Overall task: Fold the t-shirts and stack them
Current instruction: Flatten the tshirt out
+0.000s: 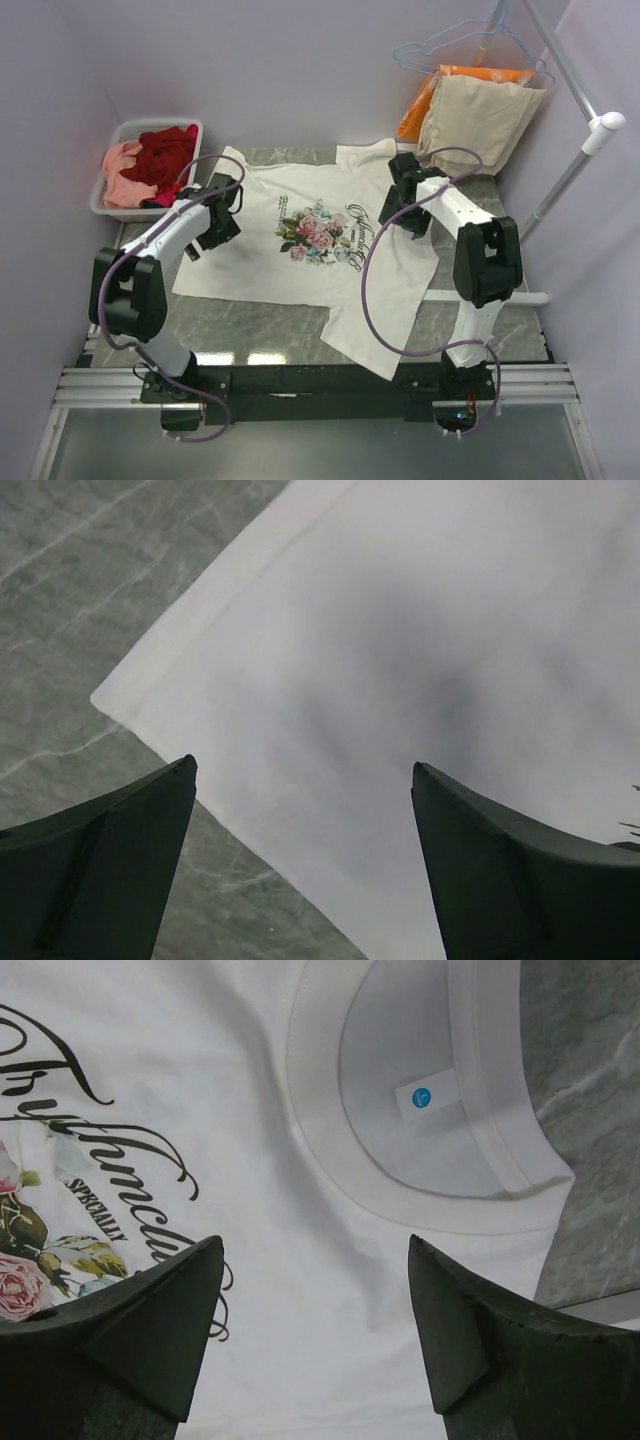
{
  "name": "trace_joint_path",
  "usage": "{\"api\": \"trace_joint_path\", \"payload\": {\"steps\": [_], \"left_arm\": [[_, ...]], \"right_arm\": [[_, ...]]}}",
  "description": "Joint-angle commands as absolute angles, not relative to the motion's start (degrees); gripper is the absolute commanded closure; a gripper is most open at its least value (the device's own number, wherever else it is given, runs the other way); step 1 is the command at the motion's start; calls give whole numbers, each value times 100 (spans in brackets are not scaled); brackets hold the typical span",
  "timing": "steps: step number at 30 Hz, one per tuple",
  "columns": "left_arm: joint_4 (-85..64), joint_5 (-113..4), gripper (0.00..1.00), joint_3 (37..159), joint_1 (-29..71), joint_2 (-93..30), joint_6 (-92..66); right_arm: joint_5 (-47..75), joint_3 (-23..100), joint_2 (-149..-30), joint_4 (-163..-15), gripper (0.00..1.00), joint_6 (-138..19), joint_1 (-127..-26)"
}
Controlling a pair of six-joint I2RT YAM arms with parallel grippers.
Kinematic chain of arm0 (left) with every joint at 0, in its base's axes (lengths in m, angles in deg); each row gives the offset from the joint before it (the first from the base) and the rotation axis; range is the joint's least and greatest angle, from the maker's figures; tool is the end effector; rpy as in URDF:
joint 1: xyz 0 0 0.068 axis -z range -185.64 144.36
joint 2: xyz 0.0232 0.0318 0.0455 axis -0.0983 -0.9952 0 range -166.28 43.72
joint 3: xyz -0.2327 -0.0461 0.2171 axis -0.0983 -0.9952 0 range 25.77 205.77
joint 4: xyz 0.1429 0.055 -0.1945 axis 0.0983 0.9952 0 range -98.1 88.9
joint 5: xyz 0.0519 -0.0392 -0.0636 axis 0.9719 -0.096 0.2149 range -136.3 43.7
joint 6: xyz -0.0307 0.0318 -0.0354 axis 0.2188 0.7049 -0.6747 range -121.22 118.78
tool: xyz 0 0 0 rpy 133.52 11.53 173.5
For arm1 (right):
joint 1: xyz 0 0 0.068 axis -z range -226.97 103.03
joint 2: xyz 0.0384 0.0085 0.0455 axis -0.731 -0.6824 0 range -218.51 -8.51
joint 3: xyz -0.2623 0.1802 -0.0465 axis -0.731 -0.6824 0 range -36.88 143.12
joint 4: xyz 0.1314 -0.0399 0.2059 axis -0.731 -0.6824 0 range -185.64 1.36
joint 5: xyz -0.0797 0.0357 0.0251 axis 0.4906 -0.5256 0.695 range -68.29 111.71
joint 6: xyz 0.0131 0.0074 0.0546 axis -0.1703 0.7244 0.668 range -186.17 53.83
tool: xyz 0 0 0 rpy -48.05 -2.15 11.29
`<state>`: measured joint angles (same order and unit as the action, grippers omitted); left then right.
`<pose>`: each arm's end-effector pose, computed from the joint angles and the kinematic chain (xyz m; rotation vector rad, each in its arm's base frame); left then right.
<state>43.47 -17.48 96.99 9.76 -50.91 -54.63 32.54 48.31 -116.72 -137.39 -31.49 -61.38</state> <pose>0.3025 -0.0635 0.2852 -0.9381 2.4508 0.3607 0.3782 0.0895 0.2700 0.5297 2.7237 -0.0544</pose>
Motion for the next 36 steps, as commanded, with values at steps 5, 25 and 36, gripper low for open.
{"api": "trace_joint_path", "payload": {"steps": [5,25,36], "left_arm": [[4376,-2124,7,9249,948,-5023,-6160],[3831,-3118,7,7861,403,-5217,-6643],[4155,-3532,7,7095,429,-4137,-7038]], "right_arm": [[3155,5171,-11829,-13715,20,-3171,-6366],[3173,5101,-11636,-13803,20,-3189,-6419],[3103,4935,-11390,-13909,20,-3251,-6428]]}}
